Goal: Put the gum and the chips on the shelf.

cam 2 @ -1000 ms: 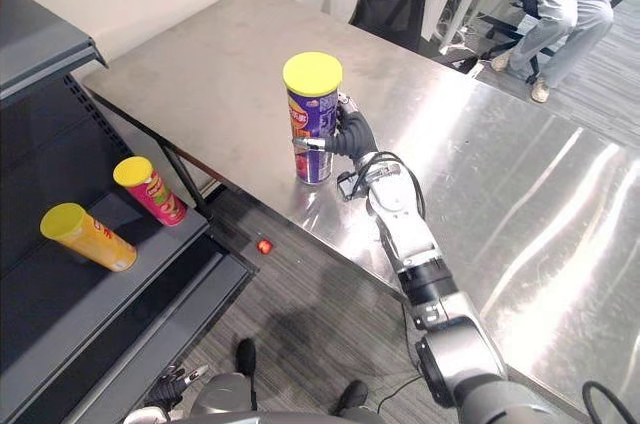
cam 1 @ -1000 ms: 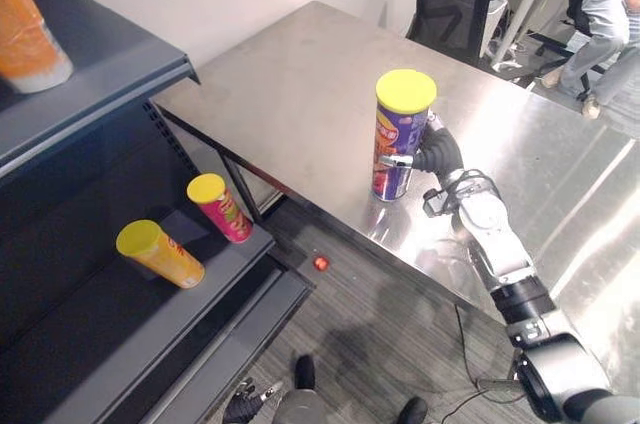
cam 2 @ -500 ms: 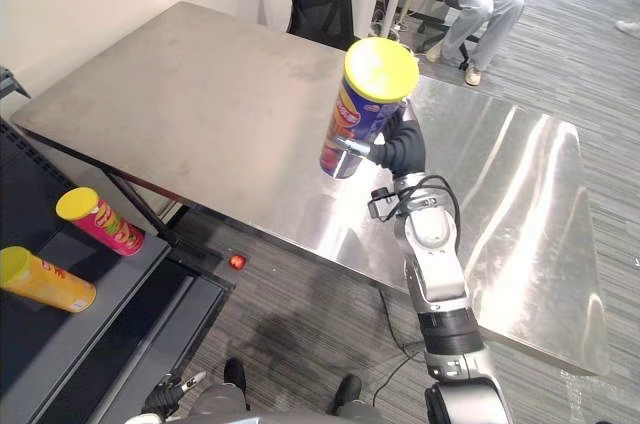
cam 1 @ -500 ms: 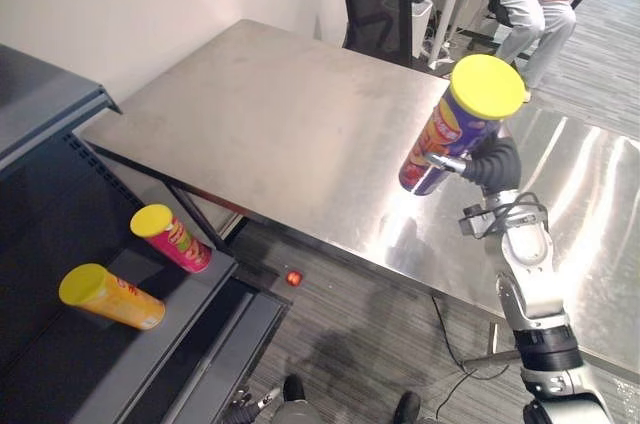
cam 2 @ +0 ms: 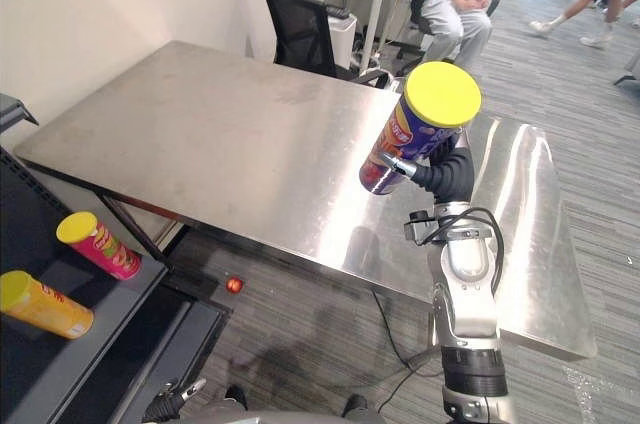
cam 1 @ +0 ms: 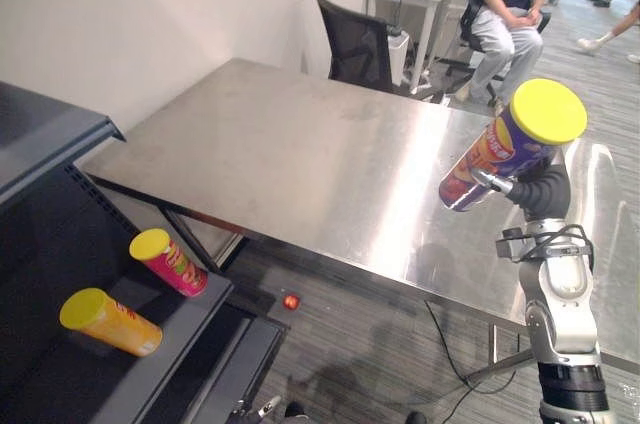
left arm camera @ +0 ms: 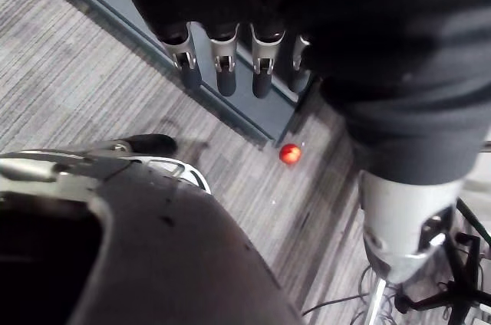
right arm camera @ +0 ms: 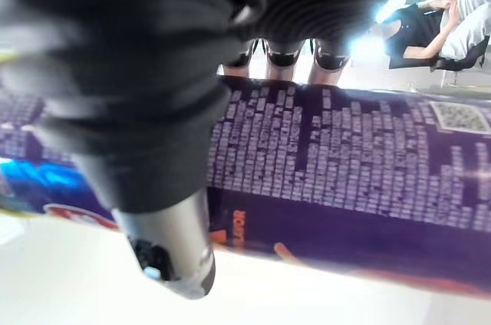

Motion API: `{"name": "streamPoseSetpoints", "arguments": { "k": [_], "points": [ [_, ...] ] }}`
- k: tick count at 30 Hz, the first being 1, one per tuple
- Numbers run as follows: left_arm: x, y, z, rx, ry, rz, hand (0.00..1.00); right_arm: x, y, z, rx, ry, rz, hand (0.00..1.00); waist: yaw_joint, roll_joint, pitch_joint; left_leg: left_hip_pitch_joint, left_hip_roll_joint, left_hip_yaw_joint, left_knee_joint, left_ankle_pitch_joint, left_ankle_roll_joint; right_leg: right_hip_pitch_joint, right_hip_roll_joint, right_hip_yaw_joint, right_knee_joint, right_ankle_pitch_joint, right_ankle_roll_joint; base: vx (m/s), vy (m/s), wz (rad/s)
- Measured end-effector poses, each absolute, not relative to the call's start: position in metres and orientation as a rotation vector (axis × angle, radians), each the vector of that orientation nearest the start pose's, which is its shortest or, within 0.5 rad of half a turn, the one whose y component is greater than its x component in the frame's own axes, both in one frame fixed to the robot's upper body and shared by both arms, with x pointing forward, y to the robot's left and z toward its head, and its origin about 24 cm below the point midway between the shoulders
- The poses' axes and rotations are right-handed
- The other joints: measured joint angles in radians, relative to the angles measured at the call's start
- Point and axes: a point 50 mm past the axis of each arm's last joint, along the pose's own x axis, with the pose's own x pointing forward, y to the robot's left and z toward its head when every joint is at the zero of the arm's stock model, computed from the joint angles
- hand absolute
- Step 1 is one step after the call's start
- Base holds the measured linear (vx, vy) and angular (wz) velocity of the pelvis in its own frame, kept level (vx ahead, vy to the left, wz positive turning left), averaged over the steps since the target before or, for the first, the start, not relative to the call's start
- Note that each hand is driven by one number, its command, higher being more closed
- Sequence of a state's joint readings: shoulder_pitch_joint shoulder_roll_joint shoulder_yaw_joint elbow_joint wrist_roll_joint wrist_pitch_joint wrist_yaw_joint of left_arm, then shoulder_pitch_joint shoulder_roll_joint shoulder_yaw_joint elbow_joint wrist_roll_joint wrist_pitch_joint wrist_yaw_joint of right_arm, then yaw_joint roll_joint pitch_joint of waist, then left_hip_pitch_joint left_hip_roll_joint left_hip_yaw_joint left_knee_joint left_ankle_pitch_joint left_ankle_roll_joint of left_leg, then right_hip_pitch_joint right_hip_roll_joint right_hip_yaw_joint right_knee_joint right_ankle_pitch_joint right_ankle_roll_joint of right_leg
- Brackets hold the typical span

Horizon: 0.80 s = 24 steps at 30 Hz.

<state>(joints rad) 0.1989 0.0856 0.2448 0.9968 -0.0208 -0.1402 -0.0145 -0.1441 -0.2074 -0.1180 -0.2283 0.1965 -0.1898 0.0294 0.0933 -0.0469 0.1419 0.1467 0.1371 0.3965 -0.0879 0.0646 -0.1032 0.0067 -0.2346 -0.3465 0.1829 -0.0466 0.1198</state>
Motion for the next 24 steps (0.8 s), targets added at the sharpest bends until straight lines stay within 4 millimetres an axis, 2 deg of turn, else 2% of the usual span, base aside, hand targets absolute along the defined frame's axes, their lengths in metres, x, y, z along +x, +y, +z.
{"name": "streamPoseSetpoints", "arguments": {
  "k": [2,3,4,6,7,8,9,10,11,12,14,15,16,17,19,20,24],
  "points": [
    [0.064,0.221,-0.157,-0.077,1.024,0.351,0.00,0.260,-0.188,0.155,-0.003,-0.572,0.004,1.00,0.003,0.003,0.006,-0.040,0.002,-0.030,0.094,-0.052,-0.009,-0.005,-0.029,-0.018,0.068,-0.048,0.008,-0.08,-0.026,0.36],
    [0.063,0.220,-0.157,-0.086,1.026,0.358,0.00,0.260,-0.187,0.154,0.003,-0.572,0.006,1.00,0.002,0.010,0.009,-0.056,0.008,-0.046,0.113,-0.061,-0.009,0.002,-0.028,-0.034,0.067,-0.050,0.007,-0.10,-0.079,0.62],
    [0.063,0.219,-0.158,-0.119,1.022,0.381,0.00,0.260,-0.184,0.154,0.013,-0.575,0.007,1.00,0.003,0.027,0.013,-0.095,0.020,-0.089,0.140,-0.064,-0.013,0.007,-0.023,-0.072,0.066,-0.052,0.003,-0.11,-0.114,0.93],
    [0.064,0.218,-0.157,-0.132,1.017,0.387,0.00,0.261,-0.181,0.157,0.017,-0.591,0.015,1.00,0.003,0.035,0.014,-0.186,0.040,-0.193,0.143,-0.038,-0.051,-0.009,-0.014,-0.180,0.085,-0.067,-0.021,-0.11,-0.138,1.33],
    [0.064,0.217,-0.158,-0.134,1.020,0.387,0.00,0.262,-0.181,0.159,0.015,-0.598,0.016,1.00,0.002,0.042,0.017,-0.208,0.046,-0.208,0.139,-0.037,-0.052,-0.012,-0.007,-0.212,0.092,-0.073,-0.029,-0.09,-0.166,1.37],
    [0.061,0.214,-0.158,-0.148,1.026,0.396,0.00,0.263,-0.182,0.162,0.009,-0.609,0.015,1.00,0.011,0.061,0.016,-0.230,0.068,-0.204,0.115,-0.040,-0.050,-0.015,0.010,-0.262,0.092,-0.080,-0.044,-0.09,-0.188,1.29],
    [0.060,0.214,-0.159,-0.159,1.028,0.412,0.00,0.264,-0.185,0.165,-0.004,-0.621,0.006,1.00,0.025,0.065,0.019,-0.235,0.095,-0.136,0.090,-0.073,-0.002,0.002,0.025,-0.322,0.050,-0.071,-0.066,-0.08,-0.162,1.24],
    [0.059,0.214,-0.159,-0.173,1.029,0.424,0.00,0.264,-0.188,0.166,-0.007,-0.623,-0.005,1.00,0.030,0.064,0.021,-0.247,0.102,-0.078,0.103,-0.078,0.045,0.004,0.015,-0.355,0.034,-0.073,-0.084,-0.11,-0.129,1.16],
    [0.060,0.213,-0.159,-0.197,1.024,0.441,0.00,0.264,-0.193,0.166,-0.004,-0.626,-0.033,1.00,0.030,0.054,0.029,-0.271,0.111,-0.005,0.162,-0.068,0.093,0.004,-0.009,-0.394,0.033,-0.079,-0.094,-0.08,-0.119,1.12],
    [0.053,0.214,-0.160,-0.202,1.039,0.456,0.00,0.264,-0.199,0.168,0.004,-0.633,-0.075,1.00,0.028,0.049,0.036,-0.272,0.112,0.085,0.273,-0.055,0.116,0.019,-0.038,-0.433,0.027,-0.078,-0.098,-0.07,-0.162,1.18],
    [0.042,0.213,-0.162,-0.208,1.063,0.472,0.00,0.262,-0.207,0.170,0.002,-0.644,-0.120,1.00,0.019,0.062,0.035,-0.229,0.128,0.157,0.374,-0.068,0.114,0.039,-0.048,-0.482,0.017,-0.072,-0.101,-0.03,-0.095,0.90],
    [0.037,0.213,-0.162,-0.219,1.070,0.491,0.00,0.260,-0.216,0.170,0.001,-0.653,-0.165,1.00,0.013,0.078,0.034,-0.173,0.145,0.203,0.421,-0.091,0.098,0.053,-0.047,-0.523,0.009,-0.069,-0.099,-0.07,-0.016,0.74],
    [0.037,0.213,-0.162,-0.218,1.070,0.490,0.00,0.259,-0.221,0.171,0.000,-0.657,-0.186,1.00,0.009,0.079,0.032,-0.152,0.146,0.210,0.424,-0.104,0.092,0.053,-0.046,-0.538,0.007,-0.068,-0.098,-0.10,0.005,0.94],
    [0.036,0.213,-0.162,-0.219,1.073,0.490,0.00,0.257,-0.227,0.172,-0.001,-0.664,-0.217,1.00,-0.008,0.081,0.031,-0.117,0.144,0.223,0.398,-0.122,0.070,0.052,-0.044,-0.570,0.004,-0.064,-0.093,-0.07,0.037,0.72],
    [0.040,0.211,-0.162,-0.221,1.065,0.474,0.00,0.254,-0.235,0.170,-0.001,-0.659,-0.256,1.00,-0.011,0.096,0.025,-0.088,0.131,0.225,0.301,-0.136,0.043,0.050,-0.034,-0.607,0.001,-0.050,-0.084,-0.10,0.110,0.65],
    [0.042,0.211,-0.162,-0.221,1.062,0.468,0.00,0.252,-0.237,0.166,0.005,-0.647,-0.272,1.00,-0.009,0.090,0.025,-0.078,0.126,0.229,0.266,-0.145,0.028,0.053,-0.031,-0.624,0.000,-0.036,-0.076,-0.10,0.170,0.43],
    [0.043,0.216,-0.161,-0.199,1.063,0.469,0.00,0.251,-0.236,0.160,0.026,-0.629,-0.277,1.00,-0.009,0.052,0.022,-0.074,0.079,0.222,0.192,-0.151,0.017,0.051,-0.055,-0.658,0.000,0.003,-0.066,-0.07,0.193,0.31]
  ]
}}
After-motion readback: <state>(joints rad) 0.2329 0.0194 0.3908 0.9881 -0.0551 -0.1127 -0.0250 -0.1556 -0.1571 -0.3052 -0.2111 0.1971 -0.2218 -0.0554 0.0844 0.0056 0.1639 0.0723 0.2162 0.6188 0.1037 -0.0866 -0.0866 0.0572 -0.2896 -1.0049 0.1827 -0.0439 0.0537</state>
